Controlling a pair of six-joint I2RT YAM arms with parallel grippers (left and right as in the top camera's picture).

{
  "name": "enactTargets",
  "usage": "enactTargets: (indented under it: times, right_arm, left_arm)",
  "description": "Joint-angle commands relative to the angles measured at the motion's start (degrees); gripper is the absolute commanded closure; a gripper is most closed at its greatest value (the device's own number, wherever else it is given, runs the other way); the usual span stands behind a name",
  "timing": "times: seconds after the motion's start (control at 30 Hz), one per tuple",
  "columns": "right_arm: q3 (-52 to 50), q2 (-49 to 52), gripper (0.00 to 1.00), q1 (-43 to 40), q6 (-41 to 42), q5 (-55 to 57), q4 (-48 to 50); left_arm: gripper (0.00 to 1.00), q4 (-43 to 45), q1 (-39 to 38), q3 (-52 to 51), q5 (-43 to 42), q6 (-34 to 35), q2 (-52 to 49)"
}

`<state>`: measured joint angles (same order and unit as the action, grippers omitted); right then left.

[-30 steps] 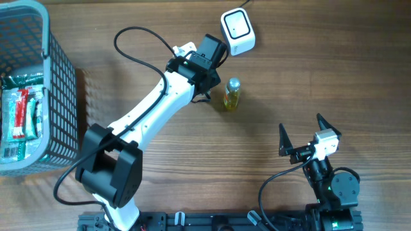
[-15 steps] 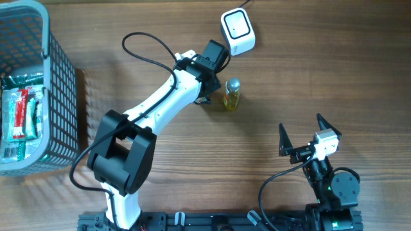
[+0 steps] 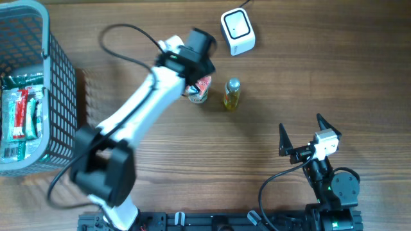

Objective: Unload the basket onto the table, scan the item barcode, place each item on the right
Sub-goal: 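Withdraw the left gripper back toward the basket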

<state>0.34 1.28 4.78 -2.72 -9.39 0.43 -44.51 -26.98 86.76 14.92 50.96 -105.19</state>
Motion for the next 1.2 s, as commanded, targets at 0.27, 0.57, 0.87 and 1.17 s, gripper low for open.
enactTargets:
  times: [0.27, 0.57, 0.87, 1.17]
  right_arm:
    - [-0.04, 0.02, 0.0, -0.24, -0.26, -0.13, 0.28]
    - [-0.04, 0.02, 0.0, -0.24, -0.26, -0.13, 0.28]
    - [-0.04, 0.02, 0.0, -0.24, -0.26, -0.13, 0.28]
    - [-0.04, 0.02, 0.0, -0.24, -0.26, -0.13, 0.28]
  left_arm:
    - [0.0, 0.72, 19.12, 4.83, 4.7, -32.61, 27.74]
    - [0.0, 5.75, 41.35, 4.81, 4.68, -52.28, 38.25]
    - [0.0, -3.37, 61.57, 4.74, 0.11, -55.28, 29.81]
    - [0.0, -6.45, 66.18, 4.74, -5.49, -63.56, 14.75]
